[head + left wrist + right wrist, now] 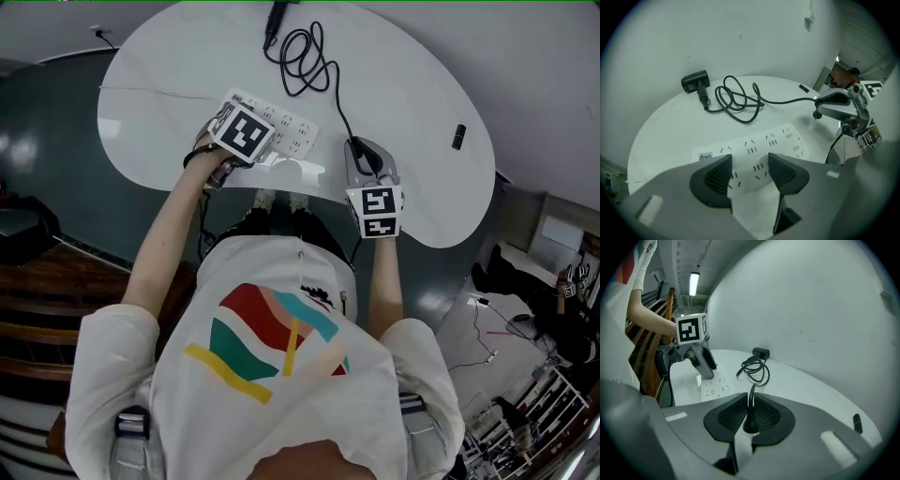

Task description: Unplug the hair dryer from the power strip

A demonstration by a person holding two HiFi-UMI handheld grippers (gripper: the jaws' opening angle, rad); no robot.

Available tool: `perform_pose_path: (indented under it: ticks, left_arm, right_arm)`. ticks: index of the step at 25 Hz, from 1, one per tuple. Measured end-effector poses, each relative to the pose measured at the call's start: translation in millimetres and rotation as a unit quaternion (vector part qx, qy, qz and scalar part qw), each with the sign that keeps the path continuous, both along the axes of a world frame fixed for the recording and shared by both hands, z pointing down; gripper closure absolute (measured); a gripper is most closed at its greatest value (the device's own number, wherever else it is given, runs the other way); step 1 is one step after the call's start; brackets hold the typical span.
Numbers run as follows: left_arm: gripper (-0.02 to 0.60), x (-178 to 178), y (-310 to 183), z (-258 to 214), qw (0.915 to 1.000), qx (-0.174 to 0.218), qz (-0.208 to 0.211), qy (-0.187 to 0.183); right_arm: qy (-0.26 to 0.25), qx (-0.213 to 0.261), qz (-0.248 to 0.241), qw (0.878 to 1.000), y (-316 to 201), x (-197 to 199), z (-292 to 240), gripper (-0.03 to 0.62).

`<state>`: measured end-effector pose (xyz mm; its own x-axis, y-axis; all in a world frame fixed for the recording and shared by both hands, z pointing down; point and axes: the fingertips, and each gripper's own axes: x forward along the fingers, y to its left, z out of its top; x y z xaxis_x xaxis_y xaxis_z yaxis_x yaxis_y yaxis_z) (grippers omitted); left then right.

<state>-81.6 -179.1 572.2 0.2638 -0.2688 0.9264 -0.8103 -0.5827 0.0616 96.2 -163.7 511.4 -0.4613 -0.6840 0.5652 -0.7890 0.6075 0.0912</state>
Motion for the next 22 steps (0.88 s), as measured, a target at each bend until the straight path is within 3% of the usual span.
perform_pose_path:
  ticks: [6, 10, 13, 16, 22]
  left_arm:
    - [0.337, -2.2, -8.7, -6.7, 0.9998, 0.021, 0.000, -0.003]
    - [0.337, -4.3, -2.7, -2.8, 1.0000, 0.006, -0.004, -0.004]
    - [0.337, -3.1, -13.1, -9.2, 0.9994, 0.034, 0.002, -0.005]
    - [0.337, -2.3, -6.3, -4.2, 0.9999, 0.015, -0.001, -0.001]
    - [0.337, -2.6, -15.6, -8.8, 0.9992, 0.041, 0.002, -0.004]
  right_arm:
    - [-0.006, -0.034, 0.017, 0.999, 8.1, 2.4, 21.0, 0.537]
    - [-0.010, -0.046, 0.024, 0.999, 12.8, 4.2, 30.9, 0.536]
    - [-0.033, -0.050, 0.036, 0.998, 13.0, 6.2, 31.8, 0.536]
    - [-0.066, -0.065, 0.058, 0.994, 11.8, 9.9, 32.4, 0.533]
    - [-0.081, -0.071, 0.070, 0.992, 18.2, 14.9, 30.8, 0.525]
